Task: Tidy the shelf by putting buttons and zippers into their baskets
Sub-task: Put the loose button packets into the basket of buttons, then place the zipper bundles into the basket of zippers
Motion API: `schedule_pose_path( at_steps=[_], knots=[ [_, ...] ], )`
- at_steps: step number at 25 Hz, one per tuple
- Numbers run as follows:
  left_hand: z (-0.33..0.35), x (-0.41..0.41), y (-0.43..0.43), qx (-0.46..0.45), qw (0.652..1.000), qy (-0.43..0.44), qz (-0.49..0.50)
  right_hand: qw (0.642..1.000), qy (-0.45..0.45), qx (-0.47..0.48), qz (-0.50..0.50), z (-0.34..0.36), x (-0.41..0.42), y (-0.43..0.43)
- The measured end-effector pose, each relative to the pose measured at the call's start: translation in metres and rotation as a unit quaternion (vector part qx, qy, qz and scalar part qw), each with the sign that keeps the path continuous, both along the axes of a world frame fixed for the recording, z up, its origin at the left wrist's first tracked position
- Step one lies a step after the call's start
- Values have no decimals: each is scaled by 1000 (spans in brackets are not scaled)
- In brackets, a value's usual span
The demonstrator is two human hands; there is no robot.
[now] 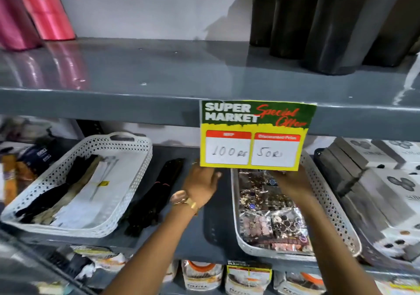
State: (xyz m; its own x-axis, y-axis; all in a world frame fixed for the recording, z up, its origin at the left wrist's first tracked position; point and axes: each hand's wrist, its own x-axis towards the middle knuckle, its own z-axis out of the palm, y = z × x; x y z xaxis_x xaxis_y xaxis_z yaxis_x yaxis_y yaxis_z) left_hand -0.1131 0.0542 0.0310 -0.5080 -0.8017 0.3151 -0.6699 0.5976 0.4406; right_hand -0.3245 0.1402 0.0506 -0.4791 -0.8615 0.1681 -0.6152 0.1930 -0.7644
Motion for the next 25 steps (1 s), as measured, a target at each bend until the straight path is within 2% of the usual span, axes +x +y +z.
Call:
schedule_pose_path(
  at_steps=[2, 3, 7, 10, 12, 14, 17, 21, 25],
  knots=[
    [-8, 48, -16, -51, 998, -11, 39, 999, -4, -50, 8, 6, 54, 12],
    [-12, 71, -23, -34, 998, -36, 44, 998, 0, -59, 32, 6, 86, 16],
    [-31, 127, -31, 86, 975, -205, 25, 980, -9, -19, 197, -25, 192, 11],
    [-37, 151, -24, 87, 956, -279, -8, 973, -52, 21, 223, -51, 223, 2],
    [-39, 157, -19, 84, 955, -285, -15, 973, -33, 48, 224, -66, 230, -7],
    [-45, 156, -12, 95, 958, -270, 5, 972, 10, 59, 227, -76, 230, -20],
    [-58, 148, -3, 113, 971, -203, 50, 978, 32, 91, 187, -85, 222, -51],
    [-68, 146, -11, 181, 976, -86, 81, 978, -24, 182, 104, -85, 234, -80],
    [-58, 152, -21, 206, 974, 2, 95, 983, -63, 171, 39, -91, 263, -80]
  ],
)
